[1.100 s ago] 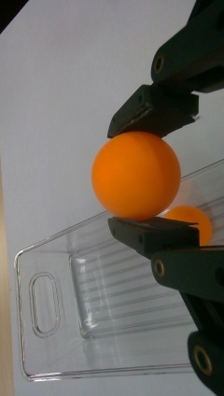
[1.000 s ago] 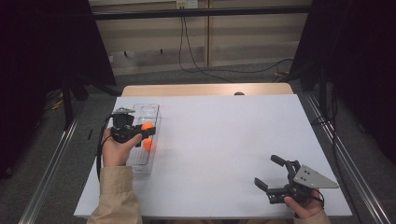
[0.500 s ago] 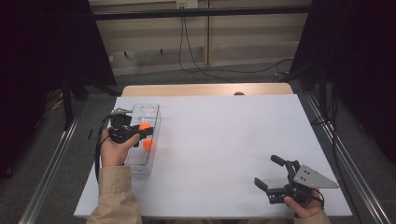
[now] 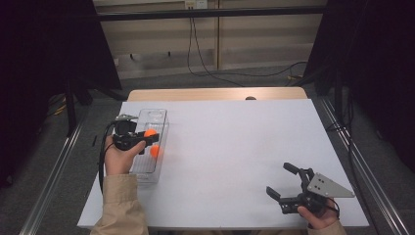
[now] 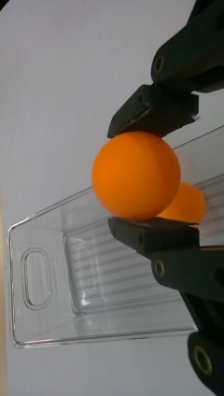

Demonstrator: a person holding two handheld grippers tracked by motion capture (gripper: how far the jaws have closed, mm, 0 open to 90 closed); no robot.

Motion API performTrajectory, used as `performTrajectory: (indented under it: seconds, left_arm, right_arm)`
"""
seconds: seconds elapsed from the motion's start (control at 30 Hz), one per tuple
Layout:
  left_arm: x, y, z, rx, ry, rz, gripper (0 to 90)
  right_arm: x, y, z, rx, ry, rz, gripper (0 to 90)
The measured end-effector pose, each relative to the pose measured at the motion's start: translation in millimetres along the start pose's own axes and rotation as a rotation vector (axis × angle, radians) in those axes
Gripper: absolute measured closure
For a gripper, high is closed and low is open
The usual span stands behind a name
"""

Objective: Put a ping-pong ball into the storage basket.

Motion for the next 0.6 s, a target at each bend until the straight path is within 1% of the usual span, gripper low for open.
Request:
performTrajectory:
  seconds: [0.4,0.6]
  left_arm:
    - [0.9,-2.5,1.7,-0.01,0.005,-0.015,50.9]
    - [0.4,-3.8,2.2,-0.007,-0.004,-0.019,50.9]
  right_arm:
    - [0.1,0.0,-0.1,0.0,0.001,-0.001,2.9]
    - [0.1,-0.1,-0.1,0.0,0.001,-0.001,2.9]
Point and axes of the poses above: each handheld gripper's, and its own axes: x roughly forward along the jaws, z roughly out of its underside, y roughly to its right, the point moved 1 cm from there along x, roughly forward along the jaws, and after that the axes turned 14 degrees about z, right-handed, at the moved point
